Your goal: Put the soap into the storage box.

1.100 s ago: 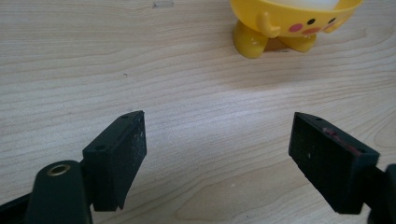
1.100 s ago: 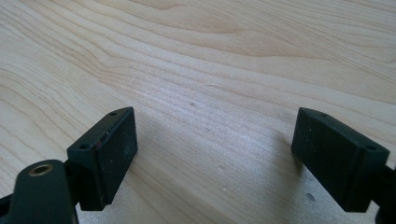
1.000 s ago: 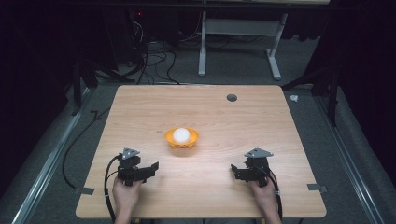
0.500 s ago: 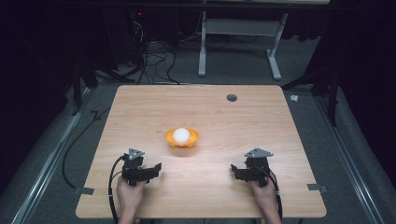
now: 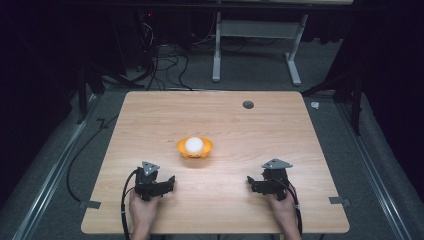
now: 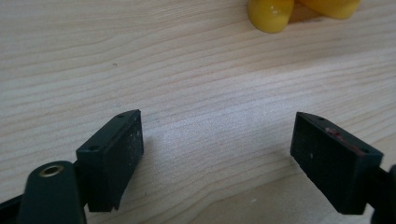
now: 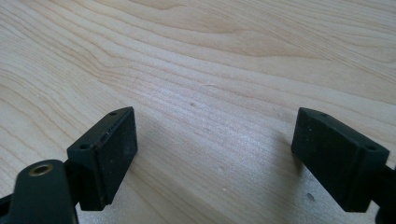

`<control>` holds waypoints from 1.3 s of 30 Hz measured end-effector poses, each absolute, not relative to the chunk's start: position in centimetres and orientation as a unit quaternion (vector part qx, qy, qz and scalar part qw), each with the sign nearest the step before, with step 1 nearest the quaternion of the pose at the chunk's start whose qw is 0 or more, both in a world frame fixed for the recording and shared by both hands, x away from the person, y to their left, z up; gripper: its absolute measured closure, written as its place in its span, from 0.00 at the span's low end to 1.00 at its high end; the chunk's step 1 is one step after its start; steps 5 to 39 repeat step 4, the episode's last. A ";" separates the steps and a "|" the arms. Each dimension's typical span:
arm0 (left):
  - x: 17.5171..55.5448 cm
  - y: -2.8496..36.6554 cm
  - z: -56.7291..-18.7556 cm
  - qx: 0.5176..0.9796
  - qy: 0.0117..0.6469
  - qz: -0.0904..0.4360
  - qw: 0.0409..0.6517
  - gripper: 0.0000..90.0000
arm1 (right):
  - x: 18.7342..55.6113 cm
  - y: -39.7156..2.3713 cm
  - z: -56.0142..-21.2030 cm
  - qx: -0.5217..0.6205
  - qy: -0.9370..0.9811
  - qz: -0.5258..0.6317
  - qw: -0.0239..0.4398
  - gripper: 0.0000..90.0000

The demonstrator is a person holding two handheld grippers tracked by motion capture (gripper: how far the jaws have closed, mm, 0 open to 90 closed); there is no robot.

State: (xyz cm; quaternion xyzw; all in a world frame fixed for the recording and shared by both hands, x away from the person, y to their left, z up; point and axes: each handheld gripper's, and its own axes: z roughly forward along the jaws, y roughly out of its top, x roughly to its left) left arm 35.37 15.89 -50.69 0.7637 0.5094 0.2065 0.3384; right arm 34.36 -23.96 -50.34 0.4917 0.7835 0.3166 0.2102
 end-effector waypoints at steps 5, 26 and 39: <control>35.3 15.6 -50.7 0.766 0.507 0.210 0.336 0.17 | 34.4 -24.0 -50.3 0.492 0.783 0.317 0.210 0.17; 35.3 15.6 -50.7 0.766 0.507 0.210 0.336 0.17 | 34.4 -24.0 -50.3 0.492 0.783 0.317 0.210 0.17; 35.3 15.6 -50.7 0.766 0.507 0.210 0.336 0.17 | 34.4 -24.0 -50.3 0.492 0.783 0.317 0.210 0.17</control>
